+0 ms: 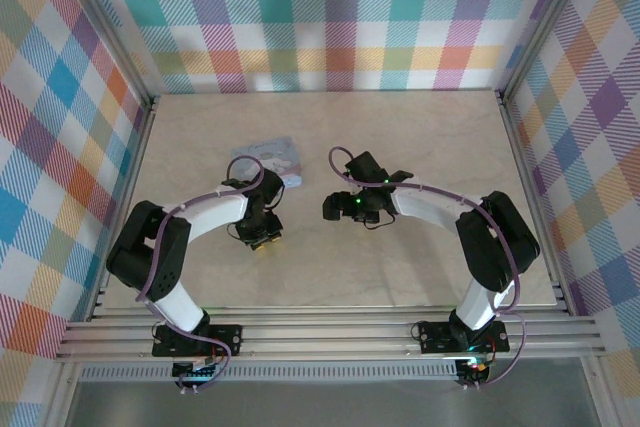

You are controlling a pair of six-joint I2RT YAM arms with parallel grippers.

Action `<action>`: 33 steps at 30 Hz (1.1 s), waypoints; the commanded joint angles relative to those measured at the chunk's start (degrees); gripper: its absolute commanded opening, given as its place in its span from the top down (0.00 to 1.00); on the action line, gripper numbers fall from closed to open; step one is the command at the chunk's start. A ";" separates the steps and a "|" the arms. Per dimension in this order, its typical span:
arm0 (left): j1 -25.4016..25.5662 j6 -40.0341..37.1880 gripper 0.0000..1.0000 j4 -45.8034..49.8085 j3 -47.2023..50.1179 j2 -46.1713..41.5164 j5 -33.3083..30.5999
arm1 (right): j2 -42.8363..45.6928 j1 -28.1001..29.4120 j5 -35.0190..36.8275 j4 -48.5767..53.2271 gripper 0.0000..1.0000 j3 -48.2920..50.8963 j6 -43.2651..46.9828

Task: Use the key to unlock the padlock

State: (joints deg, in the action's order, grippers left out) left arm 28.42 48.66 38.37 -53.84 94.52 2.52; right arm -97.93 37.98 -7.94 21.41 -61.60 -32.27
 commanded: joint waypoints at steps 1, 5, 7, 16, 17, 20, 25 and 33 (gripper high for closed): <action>0.67 0.12 0.68 -0.69 -0.82 2.05 0.72 | -0.98 0.56 -0.22 -0.90 0.16 -0.72 -0.29; 0.84 -1.09 0.71 -0.48 -1.64 2.50 0.75 | -0.68 0.58 -0.06 -0.81 0.16 -0.54 -0.51; 0.93 -1.89 0.74 0.55 -2.47 1.78 0.07 | -0.34 0.60 0.19 -0.84 0.16 -0.45 -0.55; 0.93 -2.08 0.77 4.26 -5.50 -1.97 -3.17 | 0.37 0.61 0.39 -1.16 0.16 -0.10 -0.85; 0.93 -1.89 0.75 4.02 -5.59 -1.68 -3.03 | 0.39 0.66 0.39 -1.22 0.16 -0.01 -0.85; 1.08 -1.46 0.72 3.15 -6.14 0.04 -1.82 | 0.71 0.69 0.39 -1.19 0.16 0.33 -0.84; 2.56 -1.18 0.70 2.72 -7.56 3.35 -1.03 | 1.65 0.70 0.74 -0.80 0.16 1.30 -0.56; 4.51 -1.29 0.71 3.09 -7.09 7.46 -2.23 | 2.19 0.70 1.09 -0.83 0.16 2.34 -0.38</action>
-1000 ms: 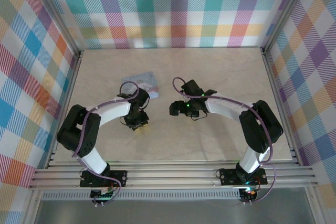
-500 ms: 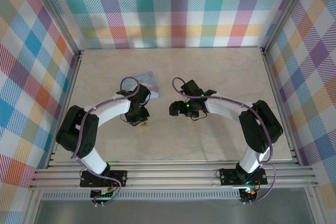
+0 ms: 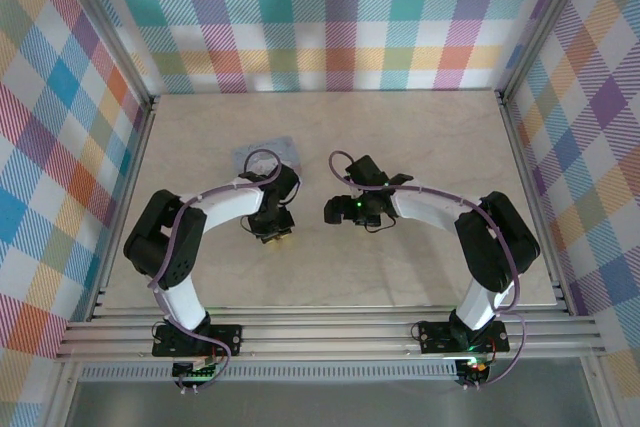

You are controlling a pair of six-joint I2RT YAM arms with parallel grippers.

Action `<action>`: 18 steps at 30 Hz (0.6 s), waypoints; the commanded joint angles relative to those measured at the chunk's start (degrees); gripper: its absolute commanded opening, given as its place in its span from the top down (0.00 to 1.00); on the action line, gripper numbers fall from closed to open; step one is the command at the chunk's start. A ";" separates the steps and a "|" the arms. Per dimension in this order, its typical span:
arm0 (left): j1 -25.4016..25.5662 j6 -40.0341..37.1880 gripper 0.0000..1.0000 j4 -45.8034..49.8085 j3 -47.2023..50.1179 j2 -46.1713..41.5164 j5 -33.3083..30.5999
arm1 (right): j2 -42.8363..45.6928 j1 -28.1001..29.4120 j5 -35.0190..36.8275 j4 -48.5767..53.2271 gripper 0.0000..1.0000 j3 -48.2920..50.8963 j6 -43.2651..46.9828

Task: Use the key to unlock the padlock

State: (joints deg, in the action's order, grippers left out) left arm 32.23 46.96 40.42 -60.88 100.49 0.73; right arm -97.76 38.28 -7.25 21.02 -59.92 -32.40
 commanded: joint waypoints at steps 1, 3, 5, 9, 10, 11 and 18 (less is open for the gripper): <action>0.86 0.18 0.73 1.29 0.13 1.64 -0.72 | 2.03 0.39 0.38 -0.53 0.16 0.77 -0.36; 1.08 -0.41 0.76 1.59 0.33 1.75 -1.47 | 2.22 0.39 0.43 -0.61 0.16 0.94 -0.37; 1.34 -1.30 0.80 1.83 0.33 1.67 -2.50 | 2.38 0.39 0.38 -0.71 0.16 1.08 -0.38; 1.43 -3.48 0.89 2.37 -0.22 1.11 -4.45 | 2.74 0.39 0.47 -0.75 0.15 1.34 -0.54; 1.43 -4.17 0.91 2.46 -0.50 0.98 -4.81 | 2.96 0.35 0.55 -0.76 0.15 1.51 -0.71; 1.43 -5.04 0.93 2.47 -0.76 0.86 -5.03 | 3.16 0.35 0.63 -0.80 0.15 1.64 -0.72; 1.52 -11.01 0.99 2.82 -1.77 -1.36 -5.74 | 5.44 0.22 2.18 -0.46 0.15 2.57 -1.16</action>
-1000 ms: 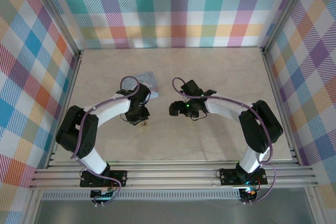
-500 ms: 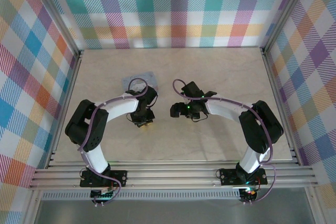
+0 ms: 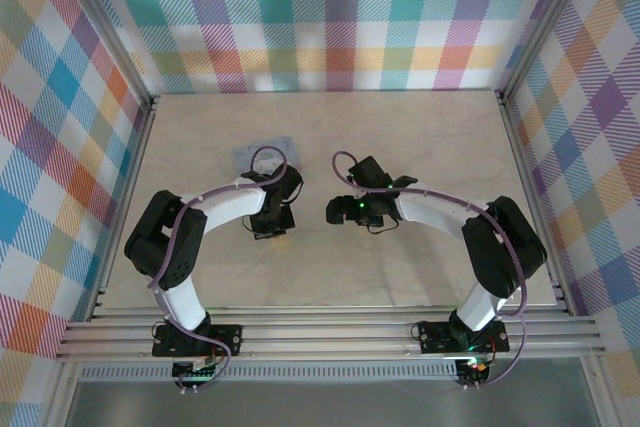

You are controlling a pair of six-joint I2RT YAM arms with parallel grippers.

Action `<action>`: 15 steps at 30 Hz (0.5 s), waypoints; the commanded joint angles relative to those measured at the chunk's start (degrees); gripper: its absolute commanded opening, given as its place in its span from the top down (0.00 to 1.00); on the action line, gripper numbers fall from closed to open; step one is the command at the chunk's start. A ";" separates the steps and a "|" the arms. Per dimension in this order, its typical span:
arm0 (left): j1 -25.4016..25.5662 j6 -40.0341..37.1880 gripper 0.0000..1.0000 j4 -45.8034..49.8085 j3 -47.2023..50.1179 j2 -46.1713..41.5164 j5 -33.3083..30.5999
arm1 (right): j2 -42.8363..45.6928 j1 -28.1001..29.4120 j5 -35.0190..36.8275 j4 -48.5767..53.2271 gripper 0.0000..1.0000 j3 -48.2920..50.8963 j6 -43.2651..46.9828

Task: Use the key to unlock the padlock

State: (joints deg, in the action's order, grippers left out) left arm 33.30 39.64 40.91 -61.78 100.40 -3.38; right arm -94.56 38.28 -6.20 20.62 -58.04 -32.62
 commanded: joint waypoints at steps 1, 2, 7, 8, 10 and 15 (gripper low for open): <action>0.44 -4.53 1.00 2.29 -0.97 -1.60 -1.48 | 2.68 0.17 1.27 -0.13 0.15 0.87 -1.05; 0.44 -5.34 1.00 2.34 -1.13 -2.07 -1.37 | 3.08 0.06 1.36 -0.06 0.15 0.99 -1.10; 0.45 -9.25 1.00 1.88 -2.41 -4.48 -0.31 | 4.92 -1.62 -0.43 -1.04 0.15 2.17 -2.16; 0.45 -10.31 1.00 1.43 -2.75 -4.97 0.52 | 5.38 -2.21 -1.39 -1.50 0.15 2.63 -2.47; 0.45 -12.85 1.00 0.56 -3.45 -5.92 2.35 | 6.60 -3.78 -4.12 -2.99 0.17 3.69 -3.03; 0.45 -18.17 1.00 -1.16 -5.80 -7.70 7.21 | 11.49 -9.75 -12.83 -8.75 0.21 7.72 -5.27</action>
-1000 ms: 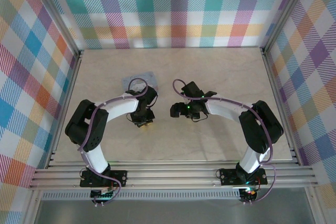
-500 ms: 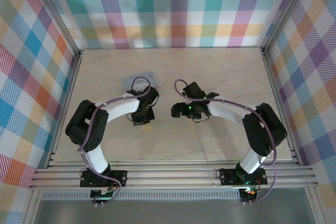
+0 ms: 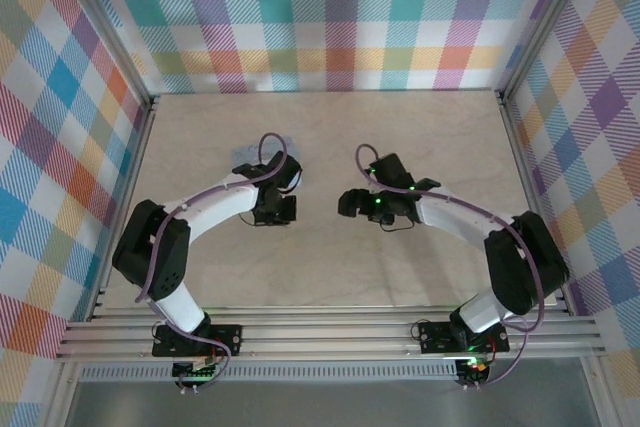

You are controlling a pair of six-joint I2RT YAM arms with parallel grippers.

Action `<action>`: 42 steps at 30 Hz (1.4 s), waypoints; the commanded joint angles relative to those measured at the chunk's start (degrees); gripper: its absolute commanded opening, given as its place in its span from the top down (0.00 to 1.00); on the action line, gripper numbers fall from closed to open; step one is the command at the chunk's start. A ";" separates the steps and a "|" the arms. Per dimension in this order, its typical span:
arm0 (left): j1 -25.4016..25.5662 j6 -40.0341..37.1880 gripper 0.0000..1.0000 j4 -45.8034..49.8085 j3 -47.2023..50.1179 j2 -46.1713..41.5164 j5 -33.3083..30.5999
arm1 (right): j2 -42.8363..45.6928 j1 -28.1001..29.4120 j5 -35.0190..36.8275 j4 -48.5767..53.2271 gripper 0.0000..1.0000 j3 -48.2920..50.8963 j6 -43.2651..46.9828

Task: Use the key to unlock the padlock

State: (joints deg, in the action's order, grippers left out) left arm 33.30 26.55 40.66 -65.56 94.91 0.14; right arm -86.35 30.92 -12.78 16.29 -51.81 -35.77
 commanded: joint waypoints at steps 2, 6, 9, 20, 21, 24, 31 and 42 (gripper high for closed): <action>0.45 -6.94 1.00 -2.16 -2.71 -2.99 6.01 | 6.09 -4.71 -8.89 -5.87 0.23 2.53 -2.22; 0.42 -10.00 1.00 -5.79 -3.25 -4.67 11.68 | 10.07 -6.99 -11.69 -5.67 0.26 2.51 -0.59; 0.45 -11.26 1.00 -7.35 -4.65 -5.47 14.84 | 12.79 -7.09 -14.03 -6.81 0.28 2.74 1.44; 0.45 -6.49 1.00 1.57 -17.81 -0.70 20.59 | 19.75 -1.85 -10.26 -27.96 0.56 14.10 18.08; 0.39 -4.93 1.00 1.85 -18.21 -0.61 20.60 | 19.33 -1.42 -10.02 -30.03 0.57 14.79 19.68; 0.36 0.34 1.00 1.88 -18.88 -0.18 22.21 | 16.46 -0.54 -9.56 -38.94 0.57 17.17 23.75; 0.45 6.83 1.00 1.51 -20.05 -1.08 24.64 | 5.78 2.87 -10.30 -50.65 0.43 15.24 28.04; 0.36 6.16 1.00 3.81 -22.26 -1.92 24.22 | -3.78 5.51 -13.84 -68.87 0.45 14.14 27.31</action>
State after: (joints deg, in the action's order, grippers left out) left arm 33.30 32.21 42.13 -86.15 94.54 23.53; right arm -89.23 35.77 -24.40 -44.77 -35.90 -8.71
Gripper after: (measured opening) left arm 0.047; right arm 0.546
